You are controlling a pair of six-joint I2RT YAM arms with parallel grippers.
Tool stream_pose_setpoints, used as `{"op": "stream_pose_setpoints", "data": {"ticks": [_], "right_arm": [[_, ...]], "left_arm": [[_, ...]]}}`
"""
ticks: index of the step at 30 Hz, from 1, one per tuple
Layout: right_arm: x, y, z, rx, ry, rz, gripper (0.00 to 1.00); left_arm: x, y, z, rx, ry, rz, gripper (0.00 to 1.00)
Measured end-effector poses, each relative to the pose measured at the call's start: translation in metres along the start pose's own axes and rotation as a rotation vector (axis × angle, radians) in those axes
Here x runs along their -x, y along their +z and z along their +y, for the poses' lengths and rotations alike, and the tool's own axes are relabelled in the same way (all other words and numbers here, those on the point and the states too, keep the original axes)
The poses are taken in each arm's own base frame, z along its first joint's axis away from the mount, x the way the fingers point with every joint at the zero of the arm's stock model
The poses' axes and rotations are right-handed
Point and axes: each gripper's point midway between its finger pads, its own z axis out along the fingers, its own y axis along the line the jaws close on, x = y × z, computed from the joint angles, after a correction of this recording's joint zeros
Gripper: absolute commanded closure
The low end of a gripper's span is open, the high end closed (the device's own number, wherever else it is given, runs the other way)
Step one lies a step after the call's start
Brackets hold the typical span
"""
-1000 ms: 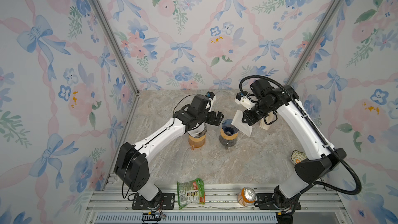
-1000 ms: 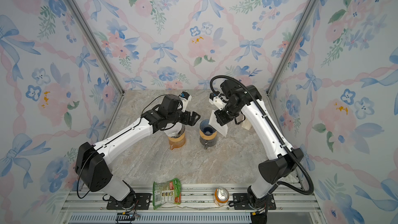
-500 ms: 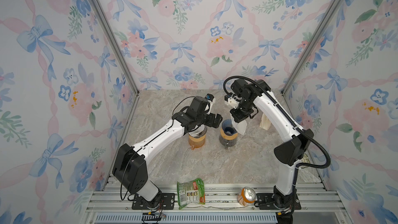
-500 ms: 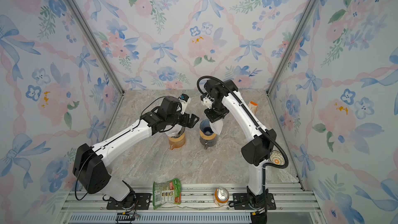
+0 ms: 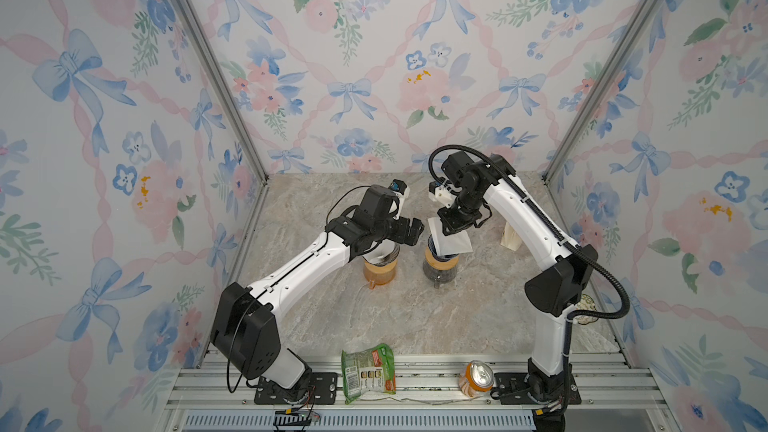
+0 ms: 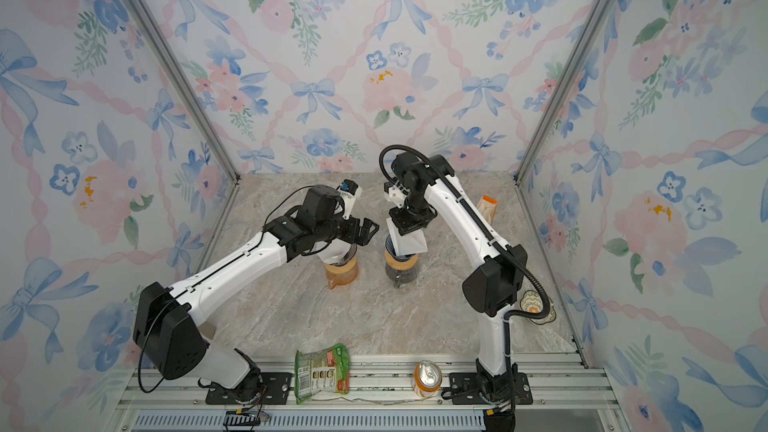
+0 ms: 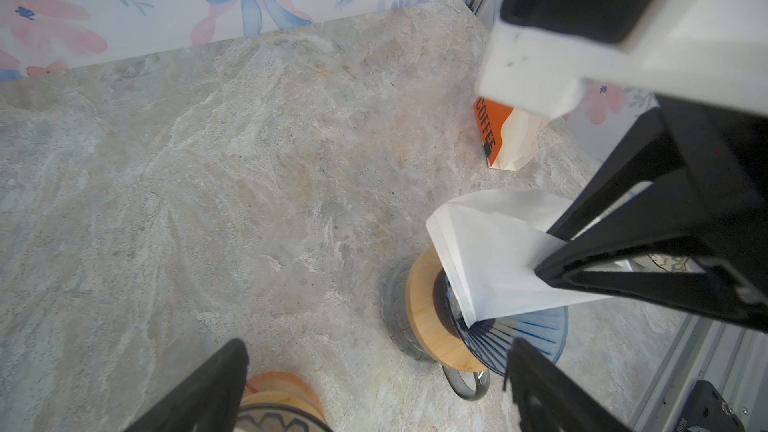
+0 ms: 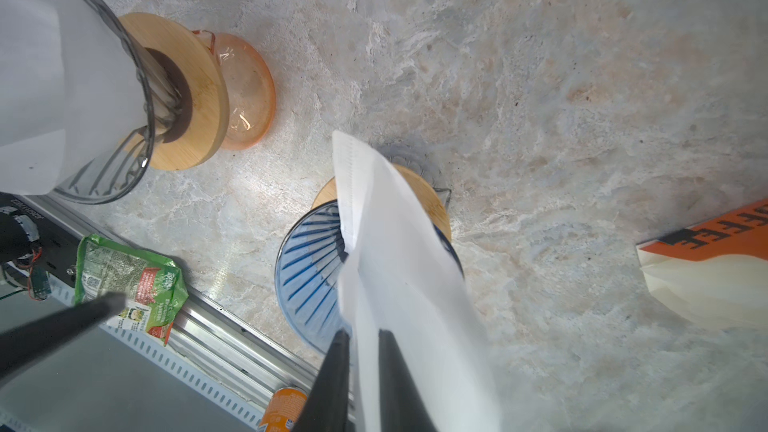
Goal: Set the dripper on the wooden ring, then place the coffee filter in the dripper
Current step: 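Carry the white filter over the blue dripper with the right gripper, then lower the white filter into the blue dripper cone with the right gripper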
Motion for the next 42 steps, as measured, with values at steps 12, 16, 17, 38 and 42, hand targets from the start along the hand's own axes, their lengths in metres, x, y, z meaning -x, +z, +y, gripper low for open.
{"op": "stream_pose_setpoints", "data": {"ticks": [12, 16, 17, 38, 42], "right_arm": [[0.006, 0.012, -0.02, 0.032, 0.102, -0.041, 0.66], [0.006, 0.011, -0.017, 0.061, 0.109, -0.061, 0.62], [0.006, 0.01, -0.016, 0.071, 0.113, -0.07, 0.61], [0.007, 0.006, 0.007, 0.265, 0.183, -0.191, 0.63], [0.003, 0.008, 0.012, 0.297, 0.204, -0.193, 0.63]], "left_arm": [[-0.001, -0.004, 0.002, 0.01, 0.0, -0.006, 0.02], [-0.001, -0.004, 0.002, 0.01, 0.0, -0.006, 0.02], [-0.001, -0.004, 0.002, 0.01, 0.0, -0.006, 0.02], [0.008, -0.006, -0.001, 0.005, -0.007, -0.024, 0.02], [0.008, -0.006, 0.0, 0.008, -0.015, -0.025, 0.02]]}}
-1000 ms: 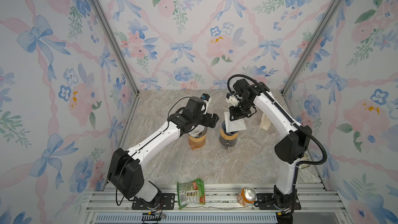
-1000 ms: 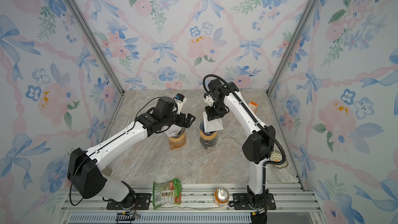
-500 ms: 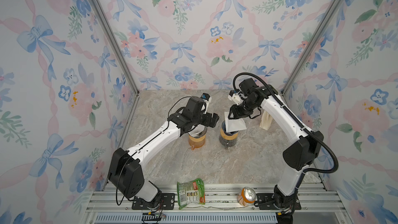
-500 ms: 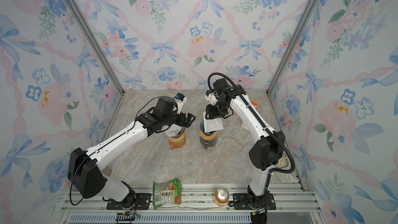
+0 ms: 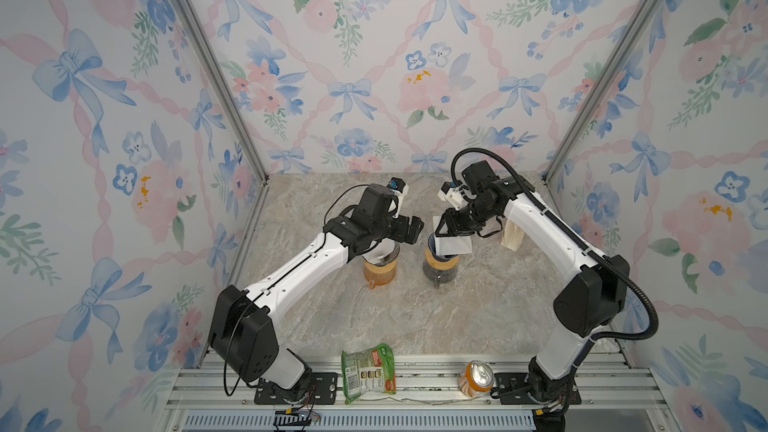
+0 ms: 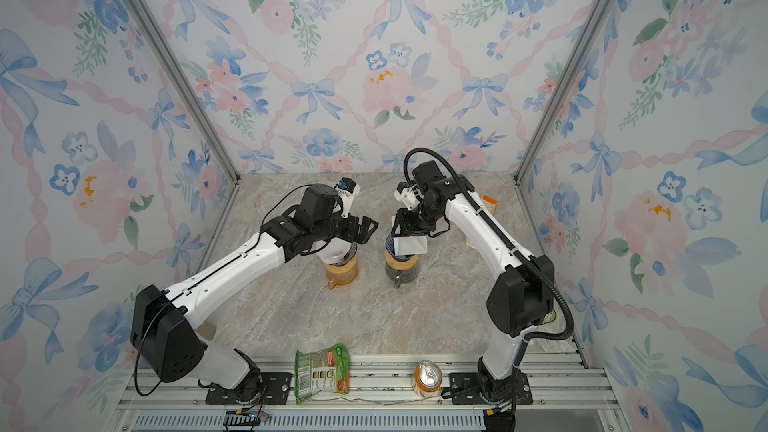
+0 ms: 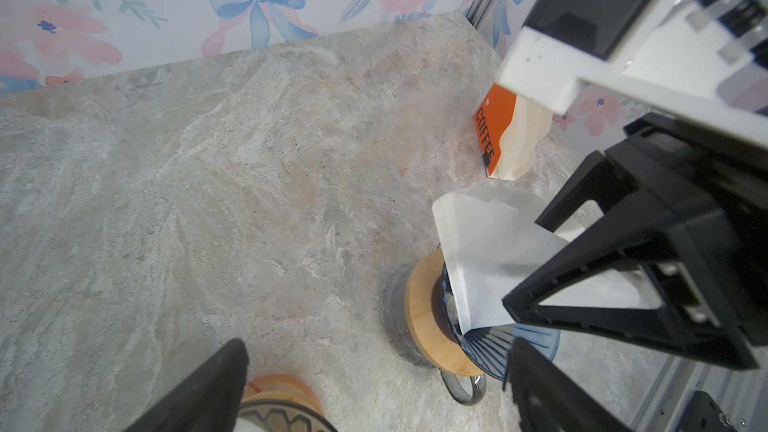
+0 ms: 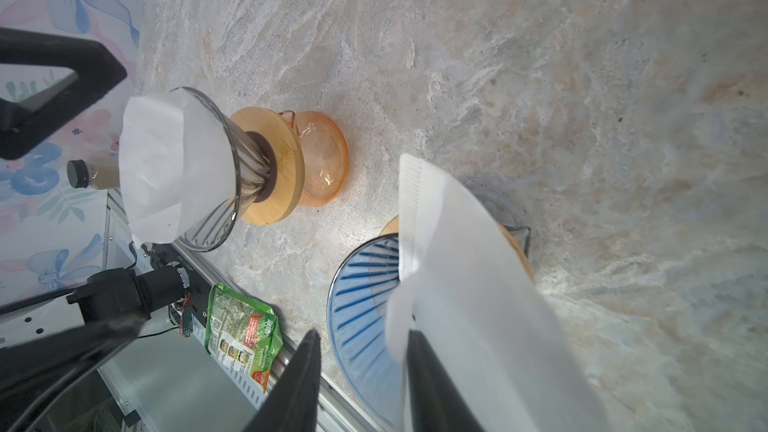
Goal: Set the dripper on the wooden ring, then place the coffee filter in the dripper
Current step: 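Lower the white filter into the blue dripper cone with the right gripper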
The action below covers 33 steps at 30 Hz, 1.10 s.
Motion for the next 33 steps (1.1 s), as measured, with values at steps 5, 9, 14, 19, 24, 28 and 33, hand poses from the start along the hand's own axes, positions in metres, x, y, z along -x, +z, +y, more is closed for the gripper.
{"op": "stream_pose_setpoints", "data": {"ticks": [5, 9, 14, 19, 24, 28, 33], "right_arm": [[0.002, 0.0, 0.01, 0.036, 0.001, -0.027, 0.63], [0.005, 0.004, 0.017, 0.053, 0.0, -0.039, 0.63], [0.004, 0.01, 0.026, 0.066, -0.004, -0.036, 0.61], [0.005, 0.011, 0.031, 0.072, -0.008, -0.045, 0.6], [0.007, 0.01, 0.031, 0.074, -0.011, -0.051, 0.6], [0.011, 0.006, 0.034, 0.077, -0.02, -0.066, 0.59], [0.012, 0.0, 0.038, 0.084, -0.031, -0.081, 0.59]], "left_arm": [[0.001, 0.0, 0.002, 0.013, -0.011, -0.003, 0.02], [0.001, 0.0, 0.003, 0.018, -0.018, -0.005, 0.02], [0.001, 0.0, 0.003, 0.019, -0.022, -0.005, 0.02], [0.001, 0.0, 0.003, 0.019, -0.035, -0.005, 0.02], [0.001, 0.0, 0.003, 0.019, -0.042, -0.005, 0.02], [0.001, 0.0, 0.003, 0.019, -0.053, -0.005, 0.02], [0.001, 0.0, 0.003, 0.018, -0.064, -0.005, 0.02]]}}
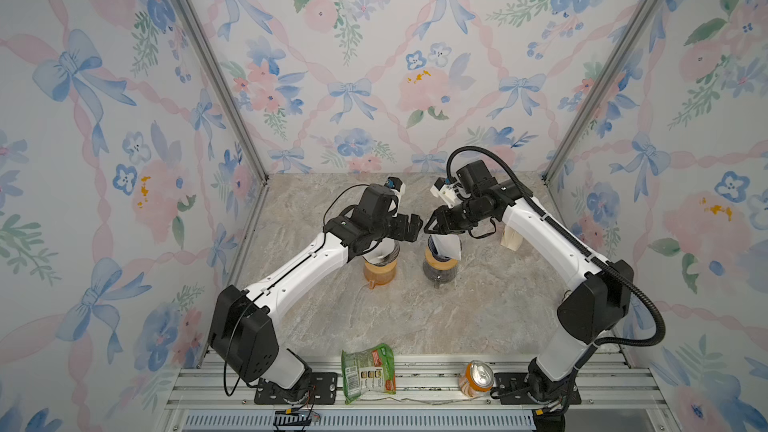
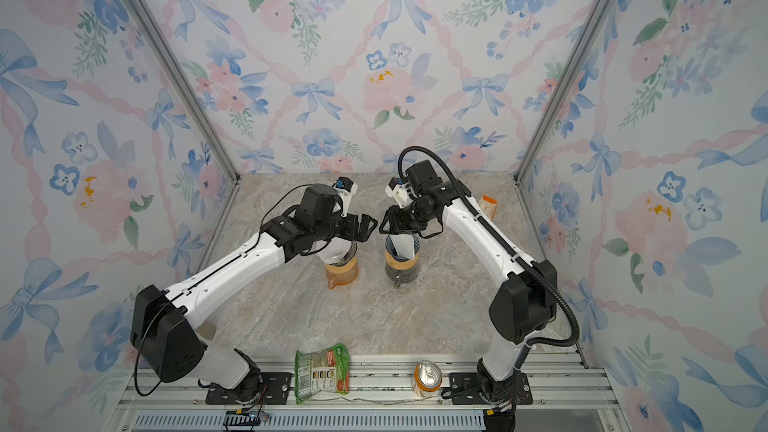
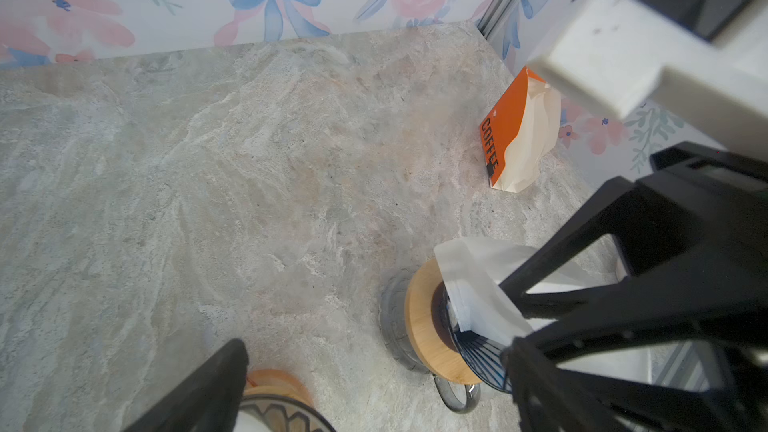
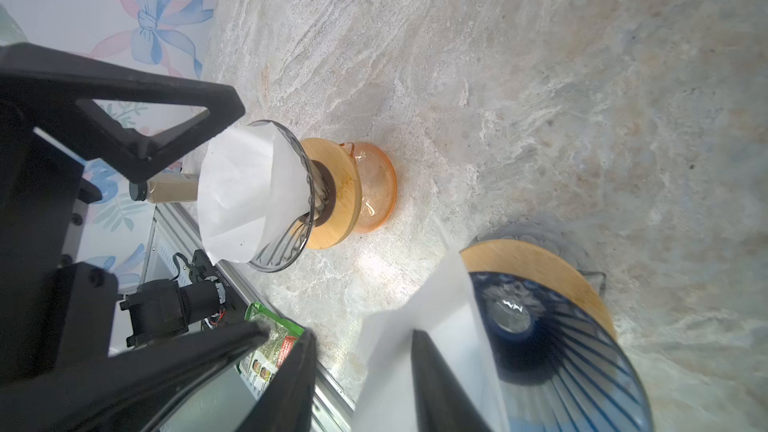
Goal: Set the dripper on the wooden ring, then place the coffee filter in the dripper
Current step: 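Lower the white filter into the blue dripper cone with the right gripper, then open the right gripper and draw it back from the filter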
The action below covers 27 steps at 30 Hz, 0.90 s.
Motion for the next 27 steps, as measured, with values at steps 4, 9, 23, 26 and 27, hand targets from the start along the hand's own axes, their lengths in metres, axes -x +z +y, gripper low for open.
{"op": "stream_pose_setpoints", "data": {"ticks": [4, 9, 23, 26, 27], "right_arm": [[0.001, -0.004, 0.003, 0.005, -0.008, -0.012, 0.59], [0.004, -0.008, 0.006, 0.008, -0.024, -0.027, 0.59], [0.02, -0.06, 0.002, -0.048, -0.079, -0.179, 0.59], [0.024, -0.08, -0.013, -0.082, -0.054, -0.233, 0.6], [0.025, -0.084, -0.019, -0.093, -0.047, -0.242, 0.6]], "left_arm": [[0.0, 0.0, 0.0, 0.0, -0.001, 0.0, 0.02], [0.0, 0.0, -0.001, -0.005, -0.01, 0.002, 0.02], [0.001, 0.001, -0.018, -0.047, -0.018, 0.006, 0.02], [0.001, 0.002, -0.021, -0.052, -0.014, 0.007, 0.02], [0.002, 0.002, -0.021, -0.053, -0.014, 0.007, 0.02]]}}
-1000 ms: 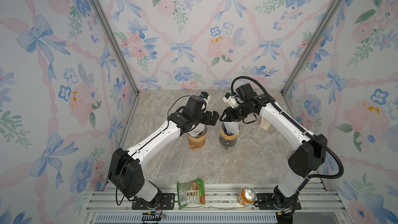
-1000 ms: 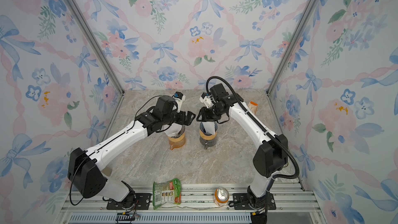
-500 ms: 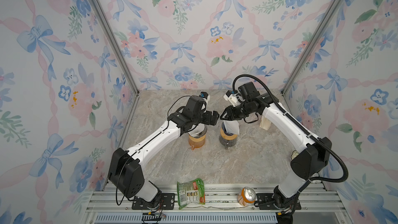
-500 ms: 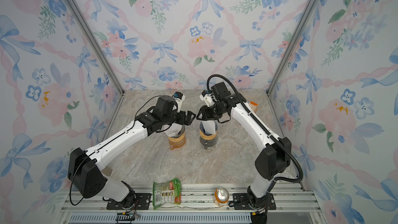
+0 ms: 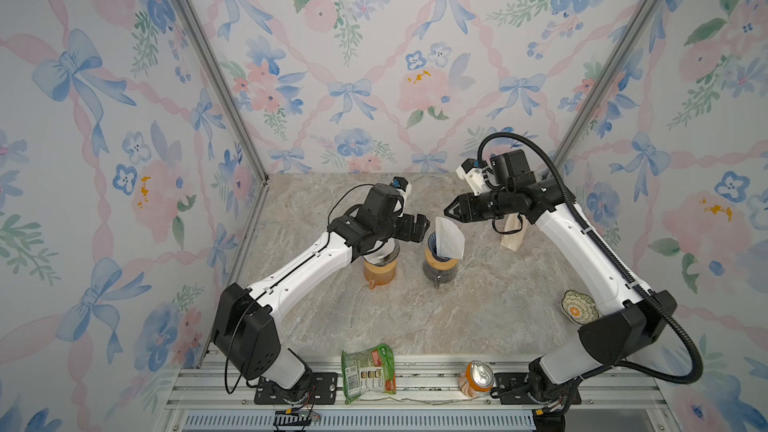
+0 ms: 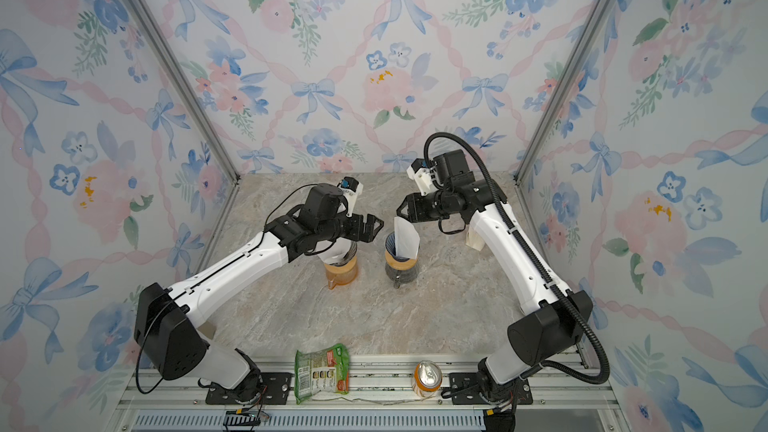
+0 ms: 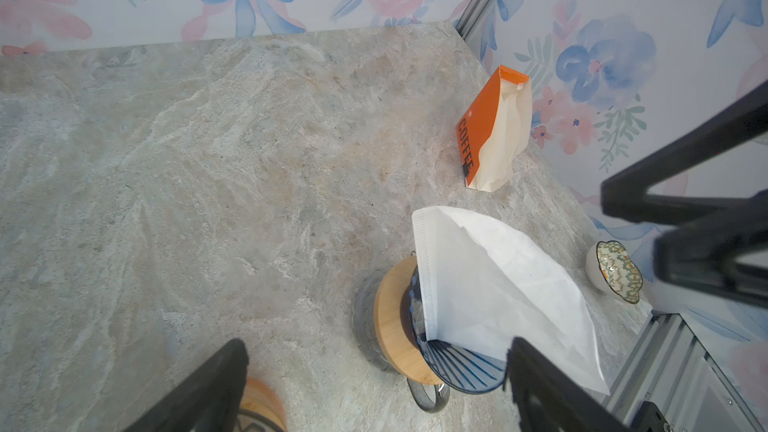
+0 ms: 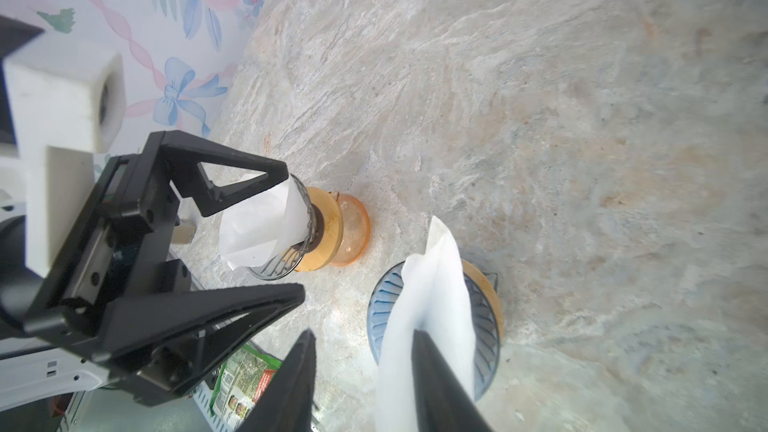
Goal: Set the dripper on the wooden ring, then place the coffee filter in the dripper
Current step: 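Open the right gripper and draw it back from the filter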
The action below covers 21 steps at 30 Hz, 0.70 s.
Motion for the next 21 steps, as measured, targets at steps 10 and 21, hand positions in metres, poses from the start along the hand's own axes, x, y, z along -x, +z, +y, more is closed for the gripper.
{"op": "stream_pose_setpoints", "data": {"ticks": [10, 21], "right_arm": [[-0.023, 0.012, -0.051, -0.087, 0.099, 0.07, 0.61], [-0.052, 0.02, -0.102, -0.108, 0.305, 0.067, 0.63]], "left_arm": [[0.0, 0.008, -0.013, -0.026, -0.005, 0.012, 0.02], [0.001, 0.023, -0.019, -0.043, -0.002, 0.032, 0.02]]}}
